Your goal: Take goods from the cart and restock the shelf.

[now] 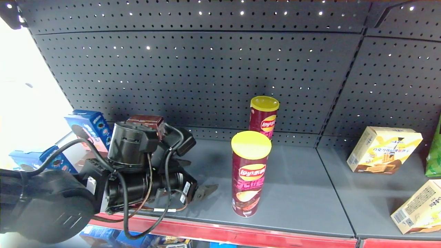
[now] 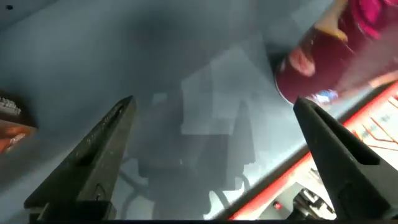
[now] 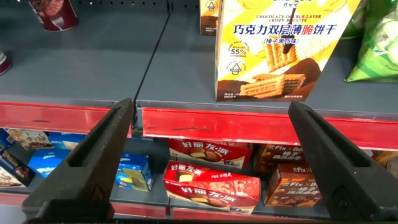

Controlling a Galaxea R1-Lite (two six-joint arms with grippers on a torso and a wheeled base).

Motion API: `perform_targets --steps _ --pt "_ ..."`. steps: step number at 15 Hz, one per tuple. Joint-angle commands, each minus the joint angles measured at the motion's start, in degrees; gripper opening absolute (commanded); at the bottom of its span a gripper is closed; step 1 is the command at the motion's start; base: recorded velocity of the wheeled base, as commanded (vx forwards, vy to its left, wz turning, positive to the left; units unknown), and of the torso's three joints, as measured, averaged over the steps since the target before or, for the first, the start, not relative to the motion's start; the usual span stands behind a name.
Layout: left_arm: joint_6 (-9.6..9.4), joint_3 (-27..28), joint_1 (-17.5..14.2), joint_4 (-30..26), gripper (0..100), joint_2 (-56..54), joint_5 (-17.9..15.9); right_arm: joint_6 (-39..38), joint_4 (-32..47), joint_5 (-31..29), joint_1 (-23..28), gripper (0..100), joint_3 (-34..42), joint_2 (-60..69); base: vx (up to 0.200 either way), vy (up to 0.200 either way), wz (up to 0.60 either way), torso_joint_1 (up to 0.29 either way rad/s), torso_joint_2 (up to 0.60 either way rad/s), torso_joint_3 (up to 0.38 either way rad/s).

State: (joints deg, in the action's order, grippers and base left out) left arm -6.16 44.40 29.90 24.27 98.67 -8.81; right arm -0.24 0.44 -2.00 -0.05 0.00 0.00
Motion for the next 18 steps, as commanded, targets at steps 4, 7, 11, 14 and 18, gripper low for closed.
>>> perform_targets --steps 4,7,11,14,18 --pt "0.09 4.0 2.0 0.0 100 4.7 0.0 0.0 0.0 0.0 0.0 100 0.0 -0.1 0.0 0.0 0.0 0.0 0.0 0.0" --pt "0.09 5.4 2.3 0.1 100 6.3 0.0 0.0 0.0 0.0 0.0 100 0.0 -0.1 0.0 0.0 0.0 0.0 0.0 0.0" --pt "0.79 7.5 2.5 0.0 100 7.7 0.0 0.0 0.0 0.0 0.0 100 0.0 -0.1 0.0 0.0 0.0 0.0 0.0 0.0" --pt "0.79 7.8 2.9 0.0 100 7.9 -0.1 0.0 0.0 0.0 0.0 100 0.0 -0.1 0.0 0.0 0.0 0.0 0.0 0.0" --pt "0.88 9.0 3.8 0.0 100 8.8 -0.1 0.0 0.0 0.0 0.0 100 0.0 -0.1 0.0 0.0 0.0 0.0 0.0 0.0"
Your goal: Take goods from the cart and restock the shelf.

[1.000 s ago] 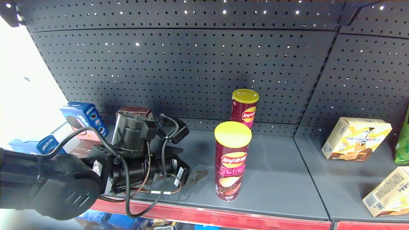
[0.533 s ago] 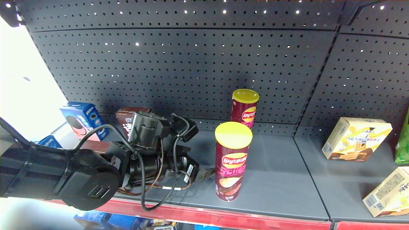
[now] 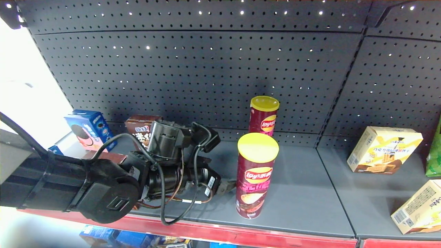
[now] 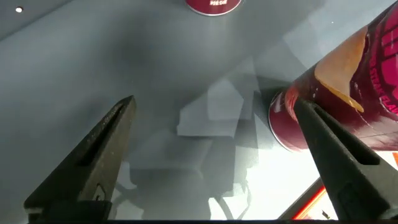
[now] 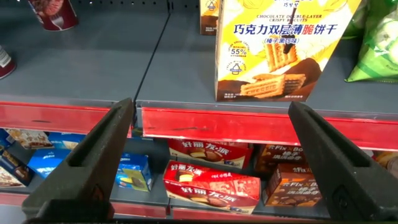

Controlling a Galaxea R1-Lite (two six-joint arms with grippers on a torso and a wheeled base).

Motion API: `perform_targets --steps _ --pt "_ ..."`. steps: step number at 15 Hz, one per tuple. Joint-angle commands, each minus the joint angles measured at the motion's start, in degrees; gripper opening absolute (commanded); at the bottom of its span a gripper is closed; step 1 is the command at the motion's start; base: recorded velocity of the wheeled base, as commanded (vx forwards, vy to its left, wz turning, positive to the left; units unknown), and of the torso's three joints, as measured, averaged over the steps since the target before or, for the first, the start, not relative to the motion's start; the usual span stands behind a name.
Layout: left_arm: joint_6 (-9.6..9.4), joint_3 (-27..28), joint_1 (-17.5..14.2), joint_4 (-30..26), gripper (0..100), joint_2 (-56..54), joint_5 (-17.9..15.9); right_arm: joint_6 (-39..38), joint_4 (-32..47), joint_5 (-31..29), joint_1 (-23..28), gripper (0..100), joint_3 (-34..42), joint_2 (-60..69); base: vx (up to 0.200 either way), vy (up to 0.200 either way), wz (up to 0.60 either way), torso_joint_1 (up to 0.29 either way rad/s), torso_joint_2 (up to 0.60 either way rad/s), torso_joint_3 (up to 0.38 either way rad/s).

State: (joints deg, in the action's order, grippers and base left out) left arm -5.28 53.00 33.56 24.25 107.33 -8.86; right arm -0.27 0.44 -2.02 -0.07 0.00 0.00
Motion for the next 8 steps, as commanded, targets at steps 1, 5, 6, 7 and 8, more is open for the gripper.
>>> perform_targets --steps 1,5,6,7,8 --pt "0.01 0.5 0.4 0.0 100 0.3 0.0 0.0 0.0 0.0 0.0 100 0.0 -0.1 0.0 0.0 0.0 0.0 0.0 0.0" --pt "0.01 0.9 0.8 0.0 100 0.8 0.1 0.0 0.0 0.0 0.0 100 0.0 -0.1 0.0 0.0 0.0 0.0 0.0 0.0" --pt "0.01 0.9 0.8 0.0 100 0.9 0.1 0.0 0.0 0.0 0.0 100 0.0 -0.1 0.0 0.0 0.0 0.0 0.0 0.0" --pt "0.01 0.9 0.8 0.0 100 1.0 0.0 0.0 0.0 0.0 0.0 100 0.0 -0.1 0.0 0.0 0.0 0.0 0.0 0.0" --pt "0.01 1.0 0.9 0.0 100 1.0 0.1 0.0 0.0 0.0 0.0 100 0.0 -0.1 0.0 0.0 0.0 0.0 0.0 0.0"
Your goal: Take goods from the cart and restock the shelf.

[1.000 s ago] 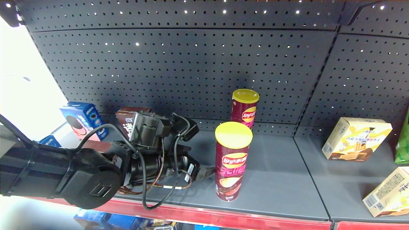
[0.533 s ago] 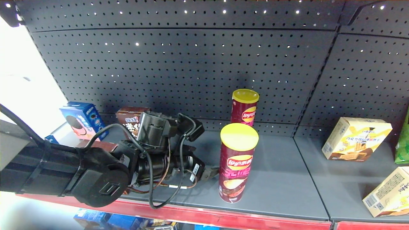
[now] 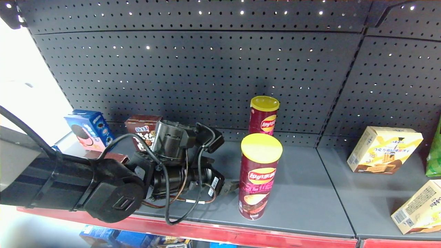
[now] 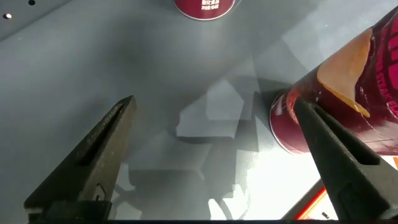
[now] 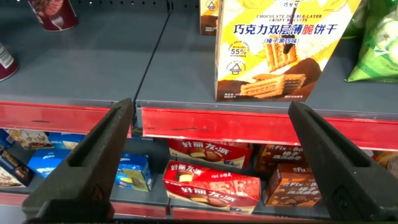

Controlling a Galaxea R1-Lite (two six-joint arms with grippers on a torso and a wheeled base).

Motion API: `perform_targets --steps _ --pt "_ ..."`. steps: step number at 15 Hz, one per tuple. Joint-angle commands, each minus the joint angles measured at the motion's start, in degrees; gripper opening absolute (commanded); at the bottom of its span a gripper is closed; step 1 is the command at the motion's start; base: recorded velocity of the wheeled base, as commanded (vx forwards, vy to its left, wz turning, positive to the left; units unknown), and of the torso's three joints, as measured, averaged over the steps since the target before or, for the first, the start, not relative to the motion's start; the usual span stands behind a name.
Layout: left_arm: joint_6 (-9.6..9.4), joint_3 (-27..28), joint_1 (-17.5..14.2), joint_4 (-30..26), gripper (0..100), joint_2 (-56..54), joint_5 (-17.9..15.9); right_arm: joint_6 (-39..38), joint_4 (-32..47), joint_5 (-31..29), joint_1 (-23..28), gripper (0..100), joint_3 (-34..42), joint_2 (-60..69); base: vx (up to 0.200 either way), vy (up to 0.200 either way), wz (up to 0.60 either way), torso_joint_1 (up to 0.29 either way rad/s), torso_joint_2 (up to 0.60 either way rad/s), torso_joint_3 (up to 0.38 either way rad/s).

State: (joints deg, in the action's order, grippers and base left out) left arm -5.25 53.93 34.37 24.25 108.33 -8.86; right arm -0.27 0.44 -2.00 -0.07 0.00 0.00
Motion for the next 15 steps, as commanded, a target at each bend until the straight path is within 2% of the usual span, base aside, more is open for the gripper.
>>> perform_targets --steps 1,15 --pt "-0.02 0.3 0.1 0.0 100 0.1 0.0 0.0 0.0 0.0 0.0 100 0.0 -0.1 0.0 0.0 0.0 0.0 0.0 0.0" --pt "0.07 1.9 1.2 0.0 100 1.5 0.1 0.0 0.0 0.0 0.0 100 0.0 -0.1 0.0 0.0 0.0 0.0 0.0 0.0"
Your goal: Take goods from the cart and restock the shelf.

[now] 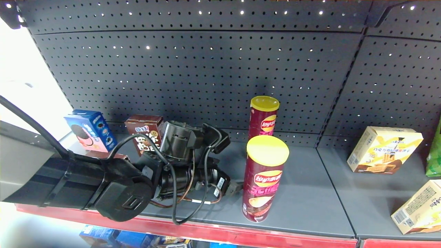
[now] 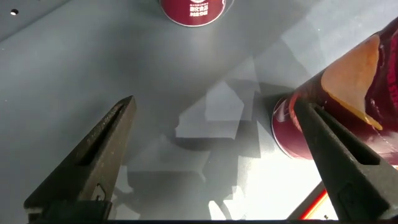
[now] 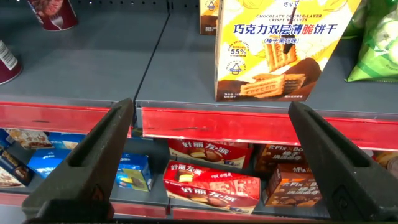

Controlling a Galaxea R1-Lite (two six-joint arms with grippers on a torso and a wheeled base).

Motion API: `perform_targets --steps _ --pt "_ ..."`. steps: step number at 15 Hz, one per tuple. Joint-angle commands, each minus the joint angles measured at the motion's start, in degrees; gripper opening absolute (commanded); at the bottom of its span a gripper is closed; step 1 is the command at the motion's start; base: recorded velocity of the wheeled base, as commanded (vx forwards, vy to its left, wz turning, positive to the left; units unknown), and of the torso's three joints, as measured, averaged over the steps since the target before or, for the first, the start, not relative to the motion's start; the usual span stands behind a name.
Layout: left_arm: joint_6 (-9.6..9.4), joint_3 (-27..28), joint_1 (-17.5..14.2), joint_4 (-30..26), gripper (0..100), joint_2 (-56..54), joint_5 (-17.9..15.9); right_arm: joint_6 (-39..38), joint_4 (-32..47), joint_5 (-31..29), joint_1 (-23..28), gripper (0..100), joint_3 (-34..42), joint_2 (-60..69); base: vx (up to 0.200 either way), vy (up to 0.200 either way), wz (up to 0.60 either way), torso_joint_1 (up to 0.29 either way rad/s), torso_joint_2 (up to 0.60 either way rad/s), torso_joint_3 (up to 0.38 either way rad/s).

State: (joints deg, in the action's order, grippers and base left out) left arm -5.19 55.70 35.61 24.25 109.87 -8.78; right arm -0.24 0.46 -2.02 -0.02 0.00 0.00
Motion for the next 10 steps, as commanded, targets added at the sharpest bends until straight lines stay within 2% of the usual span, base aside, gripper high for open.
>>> perform_targets --steps 1,10 --pt "0.01 0.1 0.1 0.0 100 0.2 0.0 0.0 0.0 0.0 -0.1 100 0.0 -0.1 0.0 0.0 0.0 0.0 0.0 0.0" --pt "0.8 0.6 1.0 0.0 100 0.3 0.0 0.0 0.0 0.0 -0.1 100 0.0 -0.1 0.0 0.0 0.0 0.0 0.0 0.0"
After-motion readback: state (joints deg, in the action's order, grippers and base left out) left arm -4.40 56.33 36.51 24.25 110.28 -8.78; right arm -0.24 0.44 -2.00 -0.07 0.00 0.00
